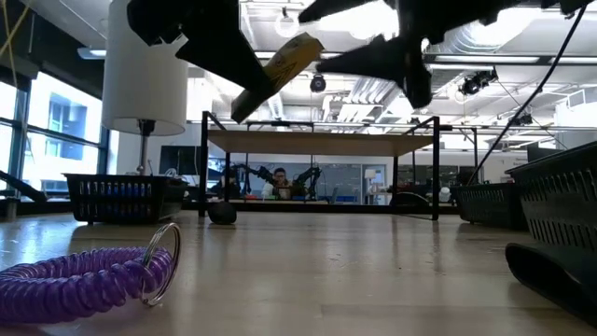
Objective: Pick & Place Office Desk Supplies
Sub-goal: Put the crayon box into the bottom bin
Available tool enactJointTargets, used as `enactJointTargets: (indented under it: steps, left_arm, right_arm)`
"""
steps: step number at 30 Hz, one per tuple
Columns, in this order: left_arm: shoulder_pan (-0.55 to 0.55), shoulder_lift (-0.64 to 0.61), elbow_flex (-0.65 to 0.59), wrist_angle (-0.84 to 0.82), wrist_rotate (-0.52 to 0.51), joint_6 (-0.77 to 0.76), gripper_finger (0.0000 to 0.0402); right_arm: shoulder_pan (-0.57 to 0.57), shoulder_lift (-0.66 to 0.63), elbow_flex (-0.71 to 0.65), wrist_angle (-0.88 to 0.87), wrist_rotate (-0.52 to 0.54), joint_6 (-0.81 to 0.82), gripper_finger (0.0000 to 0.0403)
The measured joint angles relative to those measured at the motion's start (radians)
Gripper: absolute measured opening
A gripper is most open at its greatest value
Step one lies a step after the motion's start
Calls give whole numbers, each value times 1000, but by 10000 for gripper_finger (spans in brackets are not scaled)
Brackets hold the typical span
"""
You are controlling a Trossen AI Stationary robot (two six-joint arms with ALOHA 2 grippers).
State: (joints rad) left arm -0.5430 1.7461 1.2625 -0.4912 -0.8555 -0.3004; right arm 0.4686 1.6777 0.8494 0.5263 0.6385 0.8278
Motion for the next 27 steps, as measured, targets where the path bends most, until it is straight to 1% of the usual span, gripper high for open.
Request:
enactJointTargets:
  steps: [3,7,11,15,20,23,27]
  left_arm:
    - [0,2,0,0,-1,0,139]
    - [0,2,0,1,-5,0,139]
    - [0,2,0,0,-5,0,139]
    - [0,2,0,-2,-4,0,139]
    - [6,2,0,-5,-1,-12,139]
    - [17,2,0,-10,39,-57,139]
    - [24,2,0,-8,70,-93,139]
  right_arm:
    - [-27,30,0,9,-43,35,213]
    - [-57,48,4,46,-102,40,213]
    - [-67,49,14,43,-122,31,204]
    - [-66,49,14,39,-125,15,166]
    - [-68,49,14,30,-155,11,91]
    - [-69,49,12,17,-163,-3,49]
    - [-68,50,11,10,-167,-8,44]
